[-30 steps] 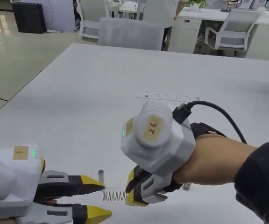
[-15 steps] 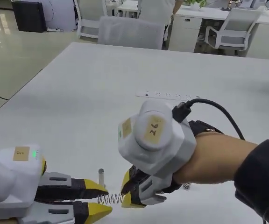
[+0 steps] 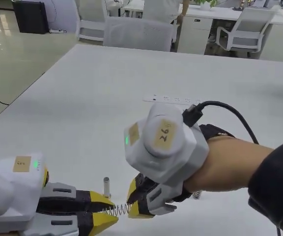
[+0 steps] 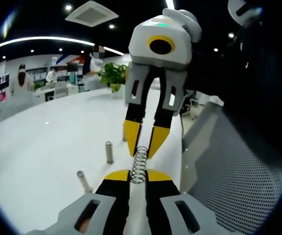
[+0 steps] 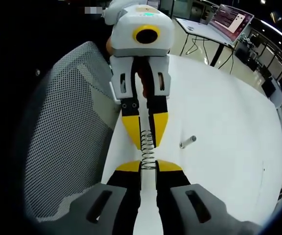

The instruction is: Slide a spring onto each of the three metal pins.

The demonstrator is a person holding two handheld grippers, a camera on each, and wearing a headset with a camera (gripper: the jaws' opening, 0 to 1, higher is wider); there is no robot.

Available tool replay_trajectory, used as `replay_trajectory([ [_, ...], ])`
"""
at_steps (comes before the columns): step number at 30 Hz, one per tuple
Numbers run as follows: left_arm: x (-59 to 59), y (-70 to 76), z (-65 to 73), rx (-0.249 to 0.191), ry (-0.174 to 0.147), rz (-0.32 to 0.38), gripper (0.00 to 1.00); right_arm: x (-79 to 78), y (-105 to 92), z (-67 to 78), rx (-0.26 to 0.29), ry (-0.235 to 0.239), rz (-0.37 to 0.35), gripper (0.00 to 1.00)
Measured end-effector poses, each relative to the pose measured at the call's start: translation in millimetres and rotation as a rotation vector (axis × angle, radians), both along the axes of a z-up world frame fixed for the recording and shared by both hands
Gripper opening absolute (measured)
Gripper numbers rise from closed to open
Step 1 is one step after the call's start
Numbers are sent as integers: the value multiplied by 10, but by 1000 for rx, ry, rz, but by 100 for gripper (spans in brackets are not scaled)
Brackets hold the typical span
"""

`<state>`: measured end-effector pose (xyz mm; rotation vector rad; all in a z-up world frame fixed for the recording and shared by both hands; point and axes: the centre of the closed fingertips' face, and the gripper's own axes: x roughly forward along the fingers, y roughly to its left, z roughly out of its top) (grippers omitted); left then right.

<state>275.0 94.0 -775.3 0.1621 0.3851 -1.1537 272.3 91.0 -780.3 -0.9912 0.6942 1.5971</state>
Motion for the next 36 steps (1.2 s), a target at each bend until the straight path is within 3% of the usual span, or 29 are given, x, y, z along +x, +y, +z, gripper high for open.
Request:
replay_trajectory([
  [12,-1,17,32,-12,-9,0,3,12,27,93,18,2,-10,7],
  [20,-23,8,33,-8,-8,-11,3,-6,14,32,8,31,-16,10],
  [32,-19,-15,178,-53,-25,-9,3,-7,4,-36,-7,34,-16,10],
  [36,-21,-12,146,-47,-22,-9,3,-5,19,-11,3,32,-18,9],
])
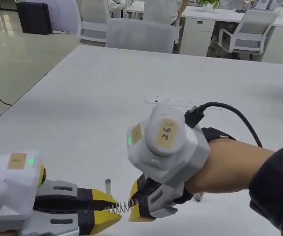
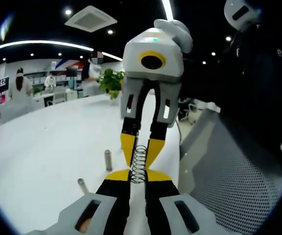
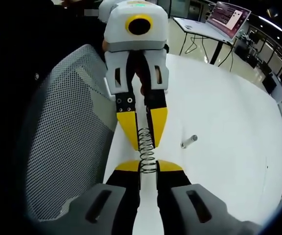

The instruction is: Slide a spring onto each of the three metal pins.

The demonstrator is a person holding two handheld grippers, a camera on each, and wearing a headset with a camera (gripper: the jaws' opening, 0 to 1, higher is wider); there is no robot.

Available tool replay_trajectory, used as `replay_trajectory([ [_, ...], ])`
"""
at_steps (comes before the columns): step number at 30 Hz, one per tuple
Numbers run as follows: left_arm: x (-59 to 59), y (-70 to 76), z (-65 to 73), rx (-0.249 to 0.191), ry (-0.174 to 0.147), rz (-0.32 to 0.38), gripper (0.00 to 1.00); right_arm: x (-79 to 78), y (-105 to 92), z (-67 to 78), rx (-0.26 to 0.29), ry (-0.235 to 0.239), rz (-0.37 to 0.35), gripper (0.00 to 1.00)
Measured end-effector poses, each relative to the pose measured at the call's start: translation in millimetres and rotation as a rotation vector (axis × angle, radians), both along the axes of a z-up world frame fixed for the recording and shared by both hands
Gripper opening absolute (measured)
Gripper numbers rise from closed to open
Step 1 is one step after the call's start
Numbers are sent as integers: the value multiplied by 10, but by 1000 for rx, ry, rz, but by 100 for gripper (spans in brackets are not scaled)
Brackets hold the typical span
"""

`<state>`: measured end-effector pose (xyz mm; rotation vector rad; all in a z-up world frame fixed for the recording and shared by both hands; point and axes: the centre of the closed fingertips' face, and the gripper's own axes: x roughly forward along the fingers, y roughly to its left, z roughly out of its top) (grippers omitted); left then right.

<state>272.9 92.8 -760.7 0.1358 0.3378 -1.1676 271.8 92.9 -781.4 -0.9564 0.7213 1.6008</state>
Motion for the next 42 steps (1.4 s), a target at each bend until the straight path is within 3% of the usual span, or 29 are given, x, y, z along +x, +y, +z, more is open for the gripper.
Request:
replay_trajectory([
  [8,23,5,-15,-5,9,9,3,12,25,82,14,-19,-2,8],
  [21,19,-5,-76,19,17,6,3,-53,152,194,54,-6,9,8],
  [42,16,-19,-141,29,32,2,4,-119,302,225,43,-13,42,8],
])
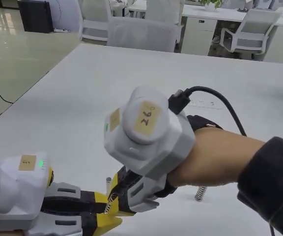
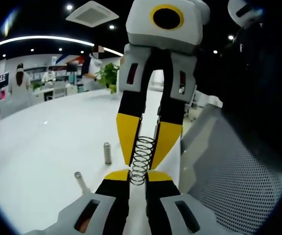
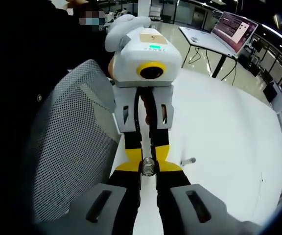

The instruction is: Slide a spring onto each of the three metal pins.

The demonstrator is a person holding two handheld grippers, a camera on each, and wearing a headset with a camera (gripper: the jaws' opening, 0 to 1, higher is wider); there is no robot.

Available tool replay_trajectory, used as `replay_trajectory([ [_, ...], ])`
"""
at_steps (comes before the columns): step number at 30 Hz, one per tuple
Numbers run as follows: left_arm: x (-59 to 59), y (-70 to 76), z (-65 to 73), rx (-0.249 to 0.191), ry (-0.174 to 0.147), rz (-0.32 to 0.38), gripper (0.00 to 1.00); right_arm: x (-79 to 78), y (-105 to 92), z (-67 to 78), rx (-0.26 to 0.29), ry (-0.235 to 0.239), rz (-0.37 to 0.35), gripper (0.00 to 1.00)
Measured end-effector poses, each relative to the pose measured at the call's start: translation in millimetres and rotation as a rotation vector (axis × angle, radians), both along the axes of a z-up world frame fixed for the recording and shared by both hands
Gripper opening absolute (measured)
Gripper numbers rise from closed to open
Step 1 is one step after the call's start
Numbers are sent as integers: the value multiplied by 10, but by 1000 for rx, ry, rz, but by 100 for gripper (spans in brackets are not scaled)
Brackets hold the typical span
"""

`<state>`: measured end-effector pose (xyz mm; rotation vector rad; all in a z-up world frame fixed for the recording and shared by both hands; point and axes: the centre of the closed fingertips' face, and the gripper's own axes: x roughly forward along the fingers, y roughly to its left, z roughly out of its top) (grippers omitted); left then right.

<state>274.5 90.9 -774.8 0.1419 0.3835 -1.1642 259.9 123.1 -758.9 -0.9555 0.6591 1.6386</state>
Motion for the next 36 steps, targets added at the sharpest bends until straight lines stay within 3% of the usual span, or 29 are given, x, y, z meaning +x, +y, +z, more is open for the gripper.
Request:
replay_trajectory([
  [15,17,25,-22,-5,17,18,8,61,-24,-19,-19,-10,-9,8],
  [36,40,215,-41,-27,49,107,25,266,-147,-16,-51,-50,-41,8],
])
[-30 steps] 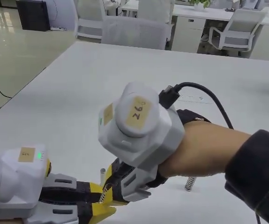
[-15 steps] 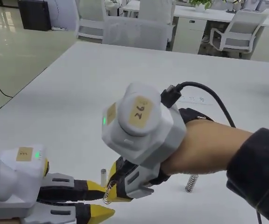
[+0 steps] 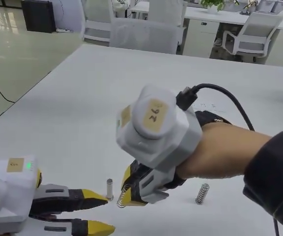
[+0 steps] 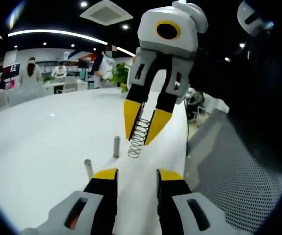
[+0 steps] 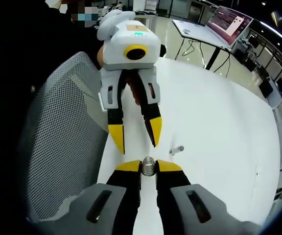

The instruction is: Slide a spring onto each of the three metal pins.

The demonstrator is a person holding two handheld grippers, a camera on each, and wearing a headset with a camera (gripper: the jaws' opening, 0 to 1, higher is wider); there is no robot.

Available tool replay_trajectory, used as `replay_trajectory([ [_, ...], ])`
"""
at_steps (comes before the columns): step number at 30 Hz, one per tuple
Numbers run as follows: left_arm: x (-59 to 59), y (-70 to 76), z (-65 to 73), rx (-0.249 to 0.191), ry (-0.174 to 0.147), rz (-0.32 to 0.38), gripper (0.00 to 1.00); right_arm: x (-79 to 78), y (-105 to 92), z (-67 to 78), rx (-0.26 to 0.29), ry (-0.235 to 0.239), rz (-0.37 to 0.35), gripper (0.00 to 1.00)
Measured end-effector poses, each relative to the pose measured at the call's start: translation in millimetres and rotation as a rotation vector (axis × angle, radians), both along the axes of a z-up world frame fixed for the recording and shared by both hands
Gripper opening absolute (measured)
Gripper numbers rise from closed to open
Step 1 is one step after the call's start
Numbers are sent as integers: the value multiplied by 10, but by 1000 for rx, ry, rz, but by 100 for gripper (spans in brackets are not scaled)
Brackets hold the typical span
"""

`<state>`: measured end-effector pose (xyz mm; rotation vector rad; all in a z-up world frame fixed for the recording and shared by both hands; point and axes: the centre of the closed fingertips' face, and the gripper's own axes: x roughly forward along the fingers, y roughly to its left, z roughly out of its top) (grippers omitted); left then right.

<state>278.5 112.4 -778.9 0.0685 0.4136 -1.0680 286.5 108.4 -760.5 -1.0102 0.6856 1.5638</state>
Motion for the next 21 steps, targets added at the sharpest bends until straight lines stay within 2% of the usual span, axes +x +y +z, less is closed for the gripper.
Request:
replay_trajectory([
  [15,16,79,2,-15,-1,55,32,303,-107,163,3,-35,-58,8],
  [21,24,116,3,-17,-3,79,36,352,-97,188,2,-41,-63,8],
])
